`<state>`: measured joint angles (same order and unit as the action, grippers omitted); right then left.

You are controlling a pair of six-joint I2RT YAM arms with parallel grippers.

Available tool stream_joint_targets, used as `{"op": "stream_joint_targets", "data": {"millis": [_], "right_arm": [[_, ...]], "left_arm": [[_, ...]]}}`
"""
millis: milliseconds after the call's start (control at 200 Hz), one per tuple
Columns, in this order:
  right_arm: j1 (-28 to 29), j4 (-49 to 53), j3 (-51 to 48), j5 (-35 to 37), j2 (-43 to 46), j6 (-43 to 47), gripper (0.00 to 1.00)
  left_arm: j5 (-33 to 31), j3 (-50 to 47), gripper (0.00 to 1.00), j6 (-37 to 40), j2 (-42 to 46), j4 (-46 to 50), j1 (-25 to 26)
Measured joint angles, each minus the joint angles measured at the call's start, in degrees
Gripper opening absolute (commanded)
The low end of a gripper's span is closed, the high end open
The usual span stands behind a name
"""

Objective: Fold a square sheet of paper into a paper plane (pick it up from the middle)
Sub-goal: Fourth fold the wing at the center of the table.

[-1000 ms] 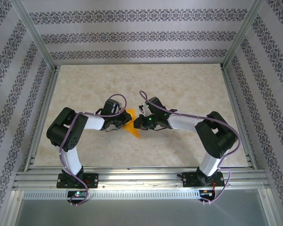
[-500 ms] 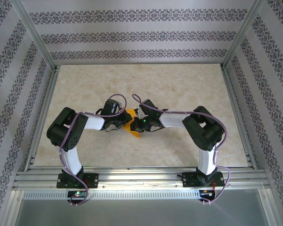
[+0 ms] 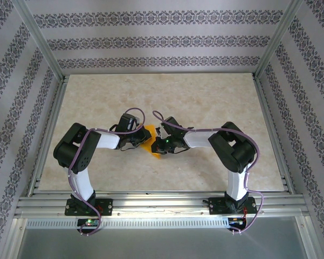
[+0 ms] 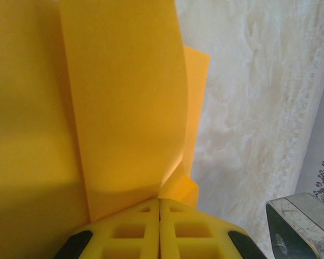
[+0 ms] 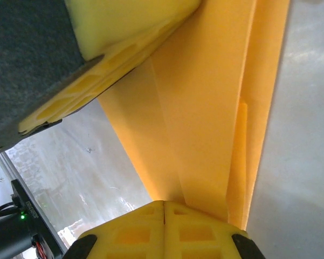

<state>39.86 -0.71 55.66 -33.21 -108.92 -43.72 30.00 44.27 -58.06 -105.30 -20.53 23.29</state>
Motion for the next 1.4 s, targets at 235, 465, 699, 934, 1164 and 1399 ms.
{"op": "stream_joint_targets", "data": {"millis": [235,465,699,934,1164,1399], "right_arm": [[0.00,0.15,-0.57,0.85,0.59,0.37,0.03],[0.17,3.34,0.15,0.83,3.17,1.97,0.04],[0.55,5.33,4.94,0.92,1.92,2.89,0.06],[1.20,8.74,5.86,3.15,-0.17,3.87,0.06],[1.18,11.26,5.84,5.79,-0.31,4.81,0.07],[1.14,9.49,4.48,5.79,-0.31,4.68,0.07]], "left_arm": [[0.00,0.00,0.07,0.00,0.00,0.00,0.00],[-0.02,0.00,0.07,0.00,0.00,0.00,0.00],[0.00,0.00,0.07,0.00,0.00,0.00,0.00],[0.00,0.00,0.07,0.00,0.00,0.02,0.02],[-0.02,0.00,0.07,0.00,0.00,0.02,0.00],[0.00,0.00,0.06,0.00,0.00,0.02,0.02]]}}
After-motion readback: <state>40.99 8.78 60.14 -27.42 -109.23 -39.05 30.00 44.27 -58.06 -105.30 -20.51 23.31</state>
